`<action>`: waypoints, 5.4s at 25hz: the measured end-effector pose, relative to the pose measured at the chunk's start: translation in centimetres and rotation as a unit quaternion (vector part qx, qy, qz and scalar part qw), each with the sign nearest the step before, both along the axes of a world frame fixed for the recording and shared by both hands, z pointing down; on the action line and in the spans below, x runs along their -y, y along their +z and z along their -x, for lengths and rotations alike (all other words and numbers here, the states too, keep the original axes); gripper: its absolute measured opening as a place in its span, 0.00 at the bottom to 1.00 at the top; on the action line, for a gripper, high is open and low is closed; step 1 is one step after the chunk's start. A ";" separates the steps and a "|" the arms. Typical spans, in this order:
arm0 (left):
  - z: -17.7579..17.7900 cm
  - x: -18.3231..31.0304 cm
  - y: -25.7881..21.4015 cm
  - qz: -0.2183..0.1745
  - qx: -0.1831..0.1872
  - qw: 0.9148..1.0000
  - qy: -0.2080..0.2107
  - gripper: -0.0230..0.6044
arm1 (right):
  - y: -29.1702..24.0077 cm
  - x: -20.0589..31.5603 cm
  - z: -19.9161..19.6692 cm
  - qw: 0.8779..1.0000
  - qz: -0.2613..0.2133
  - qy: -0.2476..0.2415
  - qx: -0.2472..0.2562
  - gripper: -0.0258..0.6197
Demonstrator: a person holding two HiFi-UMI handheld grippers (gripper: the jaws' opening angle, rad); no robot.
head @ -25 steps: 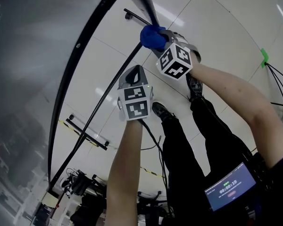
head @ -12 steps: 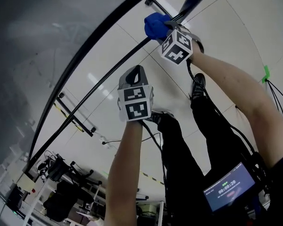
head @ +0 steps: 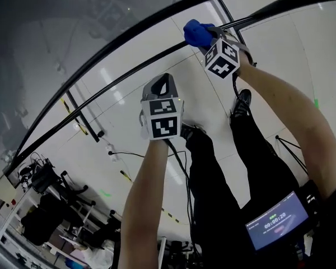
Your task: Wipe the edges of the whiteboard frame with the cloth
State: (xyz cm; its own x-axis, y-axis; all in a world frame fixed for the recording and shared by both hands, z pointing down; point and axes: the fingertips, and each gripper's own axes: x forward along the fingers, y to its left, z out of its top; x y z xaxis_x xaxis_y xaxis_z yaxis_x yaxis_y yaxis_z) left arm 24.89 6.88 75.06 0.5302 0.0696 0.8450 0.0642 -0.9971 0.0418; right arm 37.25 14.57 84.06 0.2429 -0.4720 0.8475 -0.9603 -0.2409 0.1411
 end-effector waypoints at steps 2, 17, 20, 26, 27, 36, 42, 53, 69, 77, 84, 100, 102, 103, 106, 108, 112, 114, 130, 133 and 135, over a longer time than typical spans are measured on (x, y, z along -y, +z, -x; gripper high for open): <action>1.4 1.4 0.2 0.002 0.002 1.000 -0.016 0.04 | 0.0 0.8 0.4 1.000 0.007 -0.008 0.000 0.35; 11.2 8.6 -0.2 0.007 -0.019 0.990 -0.137 0.04 | 0.3 7.2 5.2 0.997 0.044 -0.064 -0.024 0.35; 12.7 10.0 -0.3 0.008 -0.020 0.988 -0.153 0.04 | 0.1 10.0 5.7 0.996 0.046 -0.074 -0.024 0.35; 18.2 13.3 -0.5 0.011 -0.014 0.977 -0.213 0.04 | -0.7 15.1 9.4 0.990 0.059 -0.124 -0.025 0.35; 18.8 14.0 -0.6 0.012 -0.015 0.974 -0.227 0.04 | -0.8 16.0 10.0 0.988 0.061 -0.136 -0.024 0.35; 26.2 20.7 -2.2 0.016 -0.038 0.943 -0.331 0.04 | -1.2 23.7 14.9 0.975 0.085 -0.200 -0.039 0.35; 31.4 23.5 -0.1 0.025 -0.027 0.910 -0.413 0.04 | -0.7 30.4 19.2 0.956 0.101 -0.272 -0.051 0.35; 36.5 28.3 -0.7 0.025 -0.018 0.855 -0.518 0.04 | -0.9 40.6 26.2 0.907 0.082 -0.404 -0.089 0.34; 39.8 33.6 -1.9 0.029 -0.037 0.847 -0.529 0.04 | -2.9 47.0 29.8 0.891 0.089 -0.434 -0.099 0.34; 42.8 37.3 -0.6 0.049 -0.046 0.846 -0.530 0.04 | -1.1 52.1 31.6 0.888 0.085 -0.433 -0.129 0.34; 46.0 39.4 0.2 0.056 -0.042 0.847 -0.527 0.04 | -0.9 55.7 33.4 0.888 0.100 -0.424 -0.150 0.34; 50.9 45.1 0.6 0.059 -0.018 0.838 -0.542 0.04 | -1.0 61.8 37.7 0.879 0.097 -0.437 -0.162 0.34; 50.5 46.0 0.0 0.052 -0.020 0.839 -0.542 0.04 | -1.0 62.4 38.5 0.872 0.098 -0.450 -0.166 0.34; 50.2 46.6 -0.3 0.048 -0.022 0.839 -0.542 0.04 | -0.9 62.7 38.9 0.866 0.098 -0.459 -0.170 0.34; 49.2 48.6 -1.3 0.040 -0.036 0.840 -0.540 0.04 | -1.0 63.7 39.6 0.855 0.097 -0.477 -0.181 0.34; 48.7 49.4 -1.1 0.042 -0.042 0.843 -0.534 0.04 | -1.1 64.2 40.1 0.854 0.097 -0.478 -0.182 0.34; 47.7 49.6 0.0 0.058 -0.039 0.855 -0.514 0.04 | -1.0 64.6 40.8 0.854 0.098 -0.477 -0.181 0.34; 47.3 49.8 -0.1 0.060 -0.038 0.866 -0.495 0.04 | -1.2 65.2 40.9 0.856 0.096 -0.473 -0.185 0.34; 48.7 54.2 -1.6 0.042 -0.039 0.902 -0.428 0.04 | -2.8 65.9 46.0 0.895 0.095 -0.424 -0.107 0.33; 47.9 55.0 -1.6 0.029 -0.042 0.914 -0.403 0.04 | -3.6 66.1 46.8 0.931 0.055 -0.361 -0.011 0.33; 47.1 55.4 -1.6 0.021 -0.047 0.923 -0.380 0.05 | -4.2 66.2 47.4 0.942 0.016 -0.329 0.058 0.34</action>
